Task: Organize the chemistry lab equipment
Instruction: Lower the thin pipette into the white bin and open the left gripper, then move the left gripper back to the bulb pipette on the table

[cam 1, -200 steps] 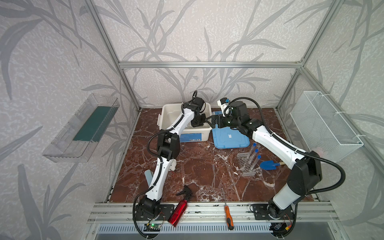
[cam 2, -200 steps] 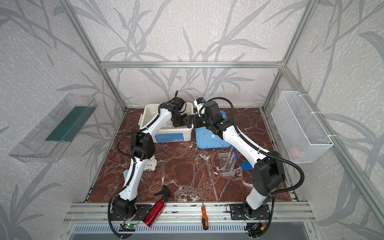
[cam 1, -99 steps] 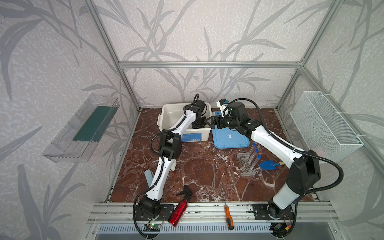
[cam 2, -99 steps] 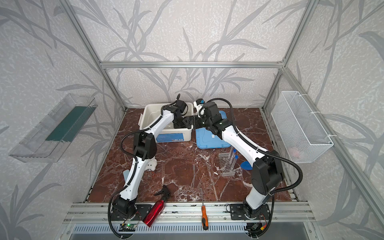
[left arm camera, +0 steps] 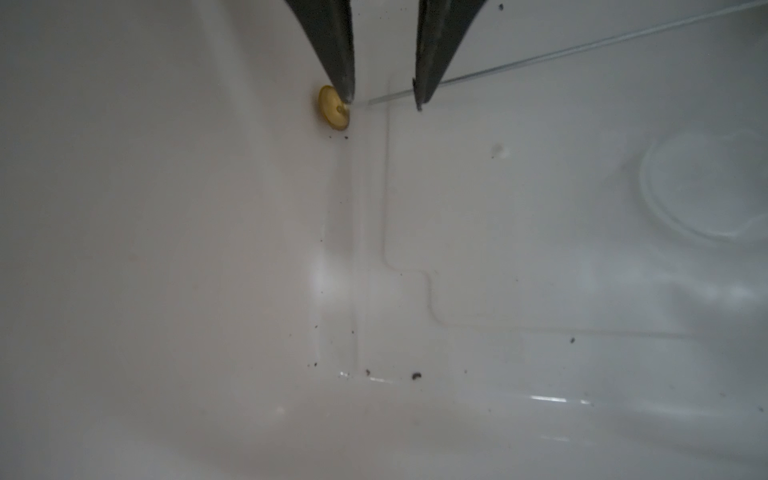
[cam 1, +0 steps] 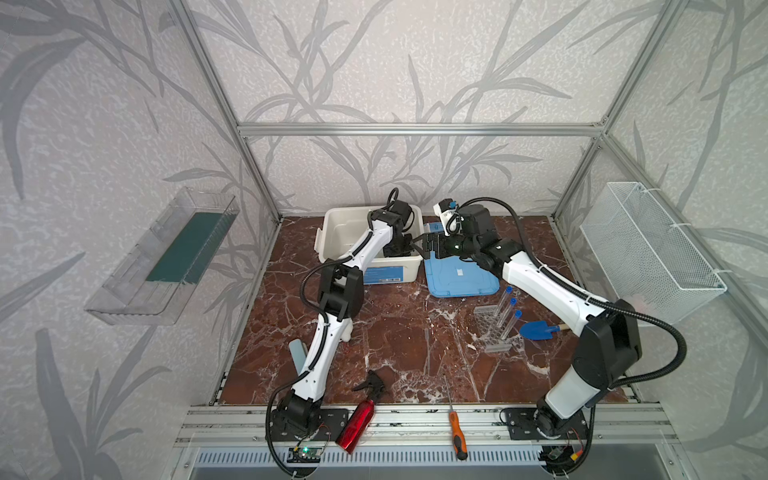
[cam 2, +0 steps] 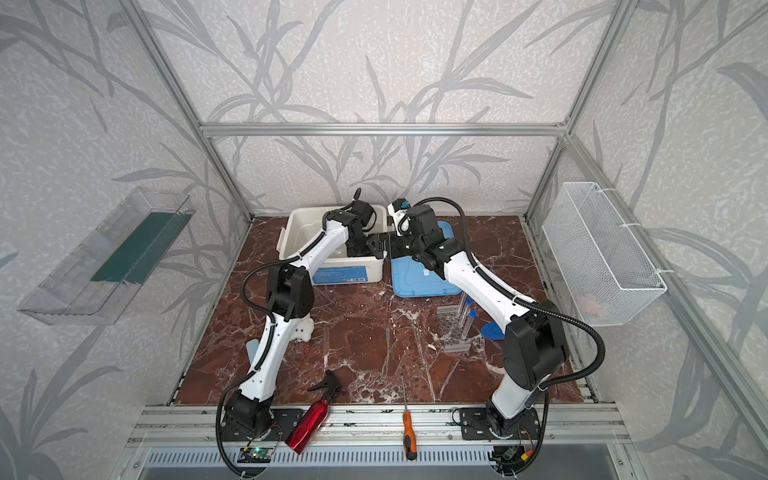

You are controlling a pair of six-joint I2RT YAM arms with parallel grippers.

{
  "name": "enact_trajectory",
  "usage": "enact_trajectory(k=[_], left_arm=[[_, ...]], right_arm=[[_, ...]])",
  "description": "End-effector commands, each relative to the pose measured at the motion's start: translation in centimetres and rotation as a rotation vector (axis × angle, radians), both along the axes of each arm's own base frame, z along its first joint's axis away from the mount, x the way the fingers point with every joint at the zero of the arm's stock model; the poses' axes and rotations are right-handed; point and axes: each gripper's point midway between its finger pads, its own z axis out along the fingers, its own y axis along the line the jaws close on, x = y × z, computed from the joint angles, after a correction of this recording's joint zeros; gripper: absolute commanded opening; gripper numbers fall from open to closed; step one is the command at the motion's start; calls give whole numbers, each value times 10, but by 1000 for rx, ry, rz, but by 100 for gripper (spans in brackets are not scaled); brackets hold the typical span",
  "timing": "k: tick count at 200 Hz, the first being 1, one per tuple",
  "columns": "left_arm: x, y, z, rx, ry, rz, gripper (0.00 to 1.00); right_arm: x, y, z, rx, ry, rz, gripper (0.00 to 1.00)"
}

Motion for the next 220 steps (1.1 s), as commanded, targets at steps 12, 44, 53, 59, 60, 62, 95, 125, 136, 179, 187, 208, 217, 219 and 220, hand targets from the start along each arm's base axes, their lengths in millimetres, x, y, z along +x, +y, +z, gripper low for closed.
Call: enact_trajectory(k=[12, 44, 53, 59, 60, 62, 95, 125, 136, 179, 187, 208, 217, 219, 220], left_arm=[[0, 5, 50, 16, -78, -11, 45], [3, 15, 102, 14, -187, 8, 58], [4, 17, 120, 4, -222, 17, 59], [4, 19, 131, -3, -247, 22, 60], [4, 19, 133, -3, -251, 22, 60], [4, 20, 138, -8, -262, 23, 61], [-9, 18, 192, -75, -343, 7, 79], [-40, 12, 228, -145, -377, -43, 95], [-54, 9, 239, -158, -399, -59, 96], [-130, -6, 243, -177, -415, -133, 91], [-145, -7, 236, -166, -406, -141, 89], [-183, -8, 212, -154, -359, -140, 82], [-198, -10, 199, -168, -334, -130, 80], [-201, -11, 194, -172, -325, -130, 79], [-203, -12, 192, -174, -321, -130, 79]], right_arm=[[-4, -7, 15, 2, -42, -4, 99], [-11, -12, 25, -4, -63, -4, 99], [-13, -16, 28, -9, -71, -10, 99], [-15, -18, 29, -13, -76, -12, 99], [-15, -18, 30, -14, -78, -12, 99], [-16, -19, 31, -15, -81, -13, 99], [-32, -39, 47, -29, -113, -27, 100], [-79, -40, 63, -33, -192, 146, 99], [-94, -48, 58, -65, -182, 165, 99], [-132, -92, 20, -205, -131, 97, 99], [-140, -97, 11, -211, -113, 97, 99], [-160, -104, -13, -210, -55, 109, 99], [-166, -105, -24, -209, -33, 116, 99], [-167, -106, -26, -207, -31, 115, 99], [-168, -106, -27, -206, -29, 114, 99]])
